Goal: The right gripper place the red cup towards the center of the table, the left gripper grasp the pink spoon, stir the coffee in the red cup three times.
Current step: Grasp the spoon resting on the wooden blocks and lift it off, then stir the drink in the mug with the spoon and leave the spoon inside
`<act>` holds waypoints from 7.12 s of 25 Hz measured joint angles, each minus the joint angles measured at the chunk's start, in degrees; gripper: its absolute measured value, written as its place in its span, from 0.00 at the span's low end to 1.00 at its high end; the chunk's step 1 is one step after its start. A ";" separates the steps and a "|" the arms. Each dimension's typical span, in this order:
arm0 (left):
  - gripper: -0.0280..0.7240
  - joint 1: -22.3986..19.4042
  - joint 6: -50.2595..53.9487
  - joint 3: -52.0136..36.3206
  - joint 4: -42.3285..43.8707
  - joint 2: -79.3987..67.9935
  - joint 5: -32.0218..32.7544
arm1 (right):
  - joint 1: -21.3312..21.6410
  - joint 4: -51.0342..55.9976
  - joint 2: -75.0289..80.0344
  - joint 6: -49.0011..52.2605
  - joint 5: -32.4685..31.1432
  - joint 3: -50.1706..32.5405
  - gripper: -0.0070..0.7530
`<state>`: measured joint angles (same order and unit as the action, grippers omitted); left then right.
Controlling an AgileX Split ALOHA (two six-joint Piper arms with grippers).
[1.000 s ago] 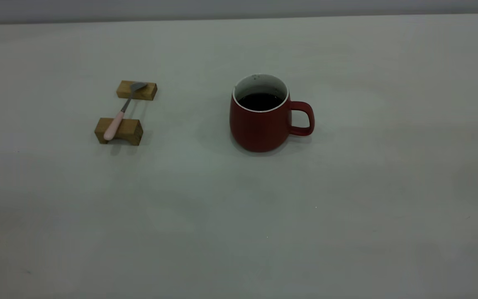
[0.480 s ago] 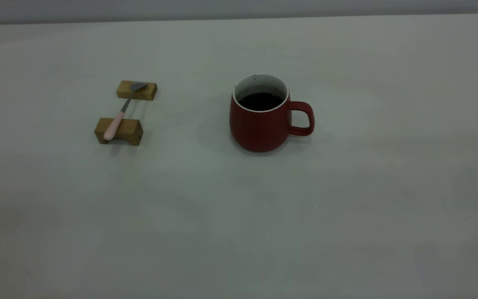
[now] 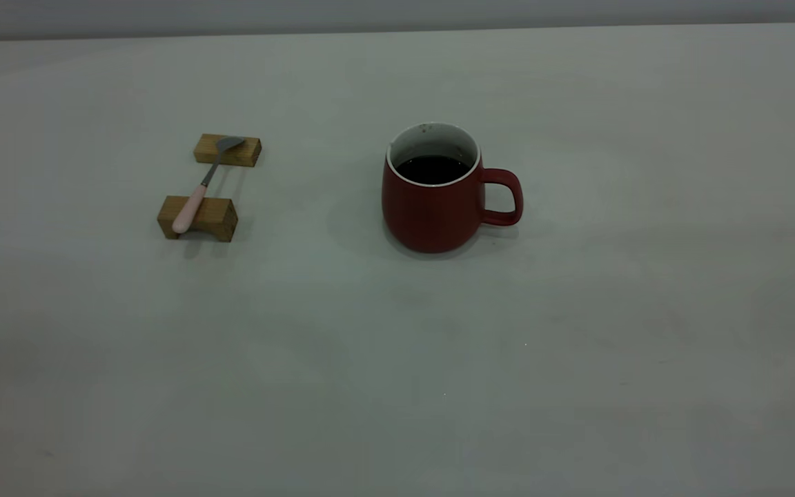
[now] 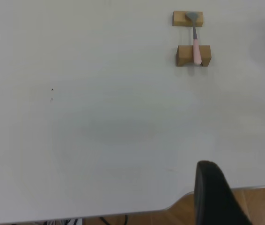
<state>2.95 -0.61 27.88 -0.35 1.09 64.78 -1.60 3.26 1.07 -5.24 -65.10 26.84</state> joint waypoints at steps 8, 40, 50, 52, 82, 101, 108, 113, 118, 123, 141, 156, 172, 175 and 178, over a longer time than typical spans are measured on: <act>0.52 0.00 0.00 0.00 0.00 0.00 0.00 | 0.00 0.00 0.00 0.05 0.00 0.00 0.78; 0.92 4.89 8.46 20.20 -1.78 -91.74 -42.26 | 0.00 0.00 0.00 0.04 0.00 0.00 0.78; 0.91 8.44 8.46 31.25 -1.90 -113.40 -43.01 | 0.00 0.00 0.00 0.04 0.00 0.00 0.78; 0.91 8.55 8.46 32.74 -1.96 -116.35 -43.33 | 0.00 0.00 0.00 0.04 0.00 0.00 0.78; 0.30 9.67 8.42 42.28 -1.96 -132.61 -47.28 | 0.00 0.00 0.00 0.04 0.00 0.00 0.78; 0.27 9.67 28.52 51.44 -54.97 -120.98 -15.67 | 0.00 0.00 0.00 0.04 0.00 0.00 0.78; 0.27 10.66 29.64 51.44 -81.96 -122.33 -4.41 | 0.00 0.00 0.00 0.04 0.00 0.00 0.78; 0.27 12.10 33.30 51.44 -86.59 -125.50 -3.28 | 0.00 0.00 0.00 0.04 0.00 0.00 0.78; 0.27 13.30 44.51 51.44 -86.24 -127.36 -4.81 | 0.00 0.00 0.00 0.04 0.00 0.00 0.78; 0.27 13.50 46.19 51.44 -86.26 -128.27 -7.71 | 0.00 0.00 0.00 0.04 0.00 0.00 0.78; 0.27 13.50 31.71 51.45 -92.32 -137.64 -17.55 | 0.00 0.00 0.00 0.04 0.04 0.00 0.78; 0.27 13.45 47.42 52.34 -91.28 -140.58 -11.08 | 0.00 0.00 0.00 0.04 0.04 0.00 0.78; 0.27 14.16 42.13 54.68 -94.47 -141.64 -9.97 | 0.00 0.00 0.00 0.04 0.04 0.00 0.78; 0.27 14.16 48.40 54.68 -90.33 -141.02 -10.24 | 0.00 0.00 0.00 0.04 0.04 0.00 0.78; 0.27 14.16 49.11 54.68 -85.52 -139.33 -14.45 | 0.00 0.00 0.00 0.04 0.04 0.00 0.78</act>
<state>17.11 48.50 82.55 -85.87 -138.25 50.33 -1.60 3.26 1.07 -5.20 -65.06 26.84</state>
